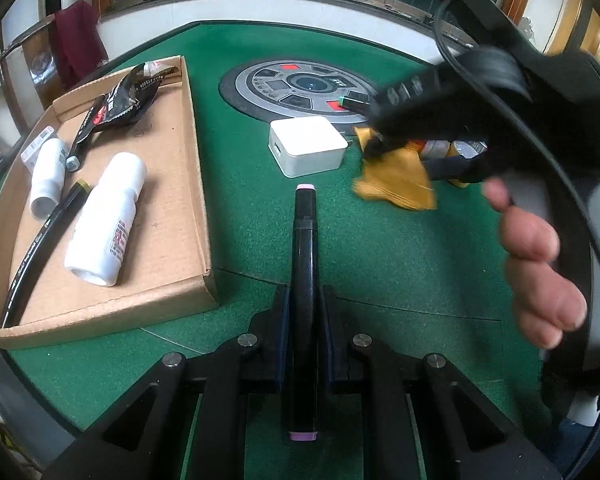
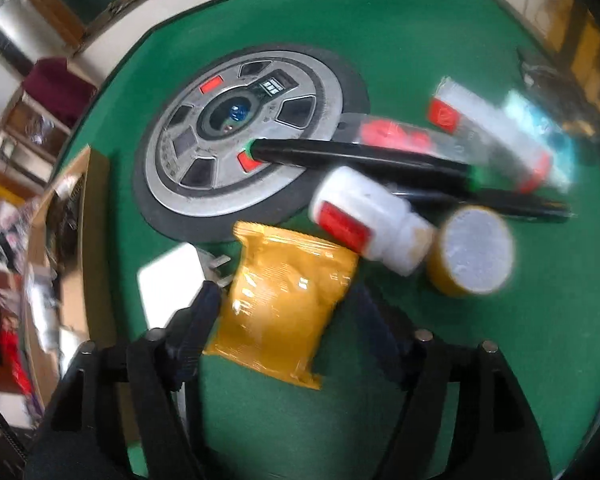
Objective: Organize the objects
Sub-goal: 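Grasp the yellow snack bag with the right tool while the left tool carries the marker toward the tray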
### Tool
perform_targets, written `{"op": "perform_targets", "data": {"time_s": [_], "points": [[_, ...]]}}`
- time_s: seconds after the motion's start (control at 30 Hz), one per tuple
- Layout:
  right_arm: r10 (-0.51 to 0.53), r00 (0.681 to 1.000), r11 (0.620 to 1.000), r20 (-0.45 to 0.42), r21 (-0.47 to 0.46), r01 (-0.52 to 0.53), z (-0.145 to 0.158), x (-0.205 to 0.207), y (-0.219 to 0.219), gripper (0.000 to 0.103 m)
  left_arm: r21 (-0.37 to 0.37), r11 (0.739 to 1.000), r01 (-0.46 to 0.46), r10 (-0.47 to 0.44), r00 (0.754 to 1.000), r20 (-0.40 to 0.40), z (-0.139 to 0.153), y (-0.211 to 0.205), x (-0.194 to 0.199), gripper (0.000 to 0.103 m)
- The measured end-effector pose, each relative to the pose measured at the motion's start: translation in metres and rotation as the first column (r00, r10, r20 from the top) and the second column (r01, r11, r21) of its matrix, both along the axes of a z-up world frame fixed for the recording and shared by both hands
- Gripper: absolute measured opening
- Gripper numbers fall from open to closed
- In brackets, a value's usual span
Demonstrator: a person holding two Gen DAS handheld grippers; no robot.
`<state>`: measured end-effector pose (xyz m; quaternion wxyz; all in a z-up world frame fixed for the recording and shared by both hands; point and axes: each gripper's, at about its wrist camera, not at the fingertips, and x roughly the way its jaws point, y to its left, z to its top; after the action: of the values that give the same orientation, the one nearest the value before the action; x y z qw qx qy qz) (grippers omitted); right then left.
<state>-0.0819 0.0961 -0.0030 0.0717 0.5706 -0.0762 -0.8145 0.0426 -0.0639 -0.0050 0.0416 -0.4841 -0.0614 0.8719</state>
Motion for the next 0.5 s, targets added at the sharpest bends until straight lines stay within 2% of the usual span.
{"op": "perform_targets", "data": {"time_s": [0.07, 0.1, 0.27, 0.4, 0.5], "points": [[0.022, 1.0, 0.999, -0.006, 0.035, -0.022, 0.0, 0.005, 0.001, 0.044, -0.011, 1.0, -0.003, 0.003, 1.0, 0.0, 0.0, 0.002, 0.0, 0.012], [0.028, 1.0, 0.998, -0.009, 0.051, -0.028, 0.0, 0.008, 0.002, 0.042, -0.016, 1.0, -0.004, 0.004, 1.0, 0.0, 0.0, 0.003, 0.0, 0.012], [0.071, 0.997, 0.994, -0.04, 0.089, -0.067, 0.001, 0.027, 0.019, 0.041, -0.037, 0.999, -0.007, 0.007, 1.0, 0.005, 0.001, 0.006, -0.002, 0.012], [0.074, 0.994, 0.997, -0.077, -0.004, -0.075, 0.001, 0.043, 0.037, 0.041, -0.023, 0.999, -0.026, 0.026, 0.999, -0.021, 0.001, 0.004, -0.002, 0.012], [0.082, 0.994, 0.992, -0.067, -0.09, -0.088, 0.001, 0.046, 0.045, 0.041, -0.004, 0.999, -0.038, 0.038, 0.999, -0.021, 0.001, 0.0, -0.002, 0.012]]}}
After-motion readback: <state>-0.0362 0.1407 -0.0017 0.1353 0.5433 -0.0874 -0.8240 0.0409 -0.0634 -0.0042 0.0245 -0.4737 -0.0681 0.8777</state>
